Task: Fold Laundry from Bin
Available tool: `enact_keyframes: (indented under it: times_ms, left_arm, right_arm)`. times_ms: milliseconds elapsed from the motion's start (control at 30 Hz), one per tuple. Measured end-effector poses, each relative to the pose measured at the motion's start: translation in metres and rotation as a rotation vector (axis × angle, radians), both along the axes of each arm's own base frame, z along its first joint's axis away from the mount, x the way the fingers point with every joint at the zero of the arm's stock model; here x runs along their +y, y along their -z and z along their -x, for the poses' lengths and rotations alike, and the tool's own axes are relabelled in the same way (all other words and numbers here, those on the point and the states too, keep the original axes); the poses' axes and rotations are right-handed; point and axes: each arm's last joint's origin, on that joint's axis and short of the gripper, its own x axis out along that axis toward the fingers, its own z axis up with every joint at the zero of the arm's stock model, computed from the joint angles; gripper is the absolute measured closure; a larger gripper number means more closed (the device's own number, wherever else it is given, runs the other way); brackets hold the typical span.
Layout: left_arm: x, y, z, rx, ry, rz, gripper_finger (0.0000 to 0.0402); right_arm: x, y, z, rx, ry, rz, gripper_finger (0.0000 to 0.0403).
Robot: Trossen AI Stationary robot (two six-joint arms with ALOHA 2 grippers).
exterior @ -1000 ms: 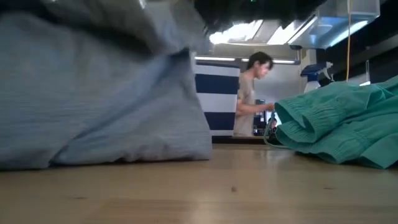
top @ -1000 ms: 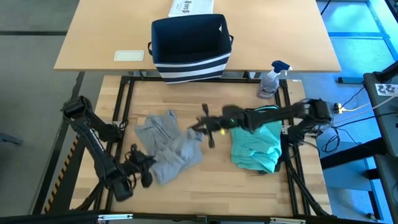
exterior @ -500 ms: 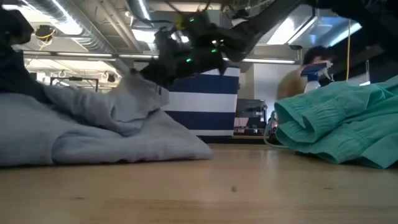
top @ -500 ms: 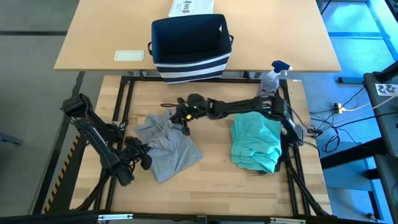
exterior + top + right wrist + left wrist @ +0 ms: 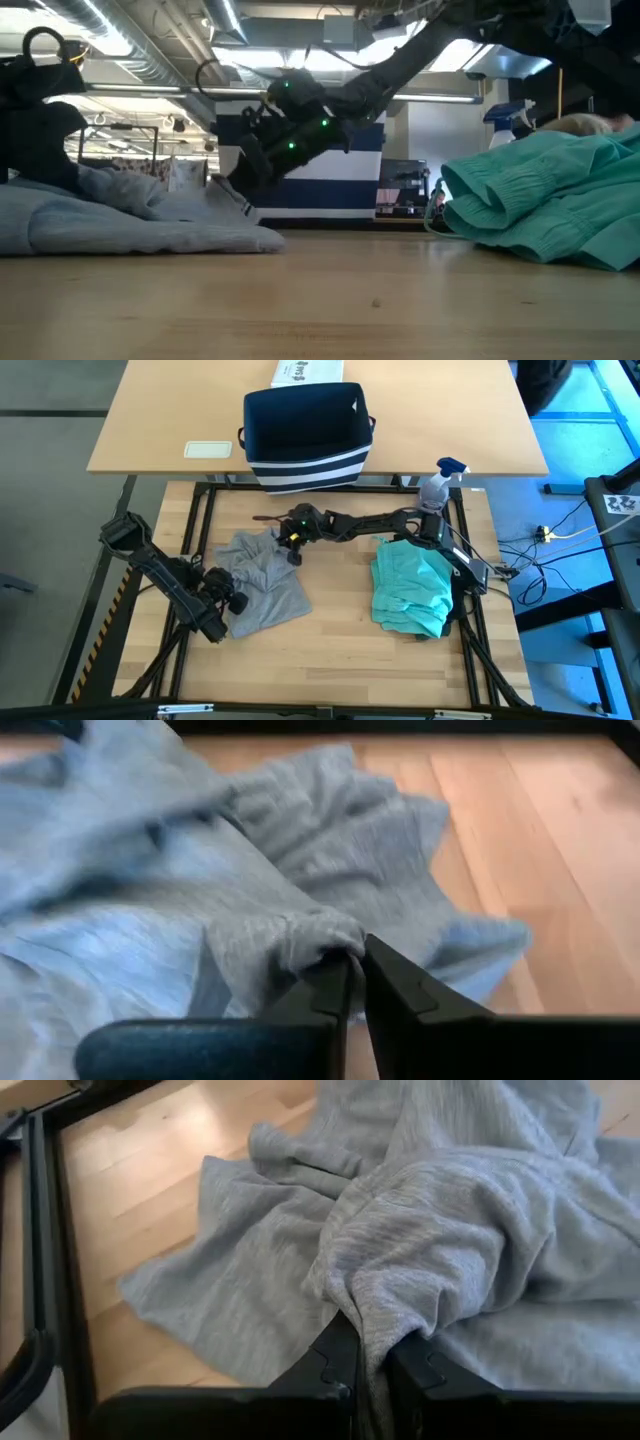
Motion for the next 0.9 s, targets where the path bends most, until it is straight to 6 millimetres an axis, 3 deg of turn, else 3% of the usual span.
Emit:
enact_keyframes:
  times_ms: [233, 567, 900]
  left_arm:
    - [-0.001, 0.0, -0.005, 0.04, 0.039, 0.006, 0.0376]
    - [-0.007, -0.016, -0.018, 0.07, 0.048, 0.016, 0.0298]
    - [-0.007, -0.048, -0.031, 0.225, 0.048, -0.016, 0.0261]
  right_arm:
    - [-0.001, 0.001, 0.001, 0.014, 0.002, 0.0, 0.0332]
    - [-0.003, -0.021, -0.007, 0.018, 0.03, 0.023, 0.0222]
    - [-0.004, -0.049, -0.012, 0.074, 0.003, 0.053, 0.02]
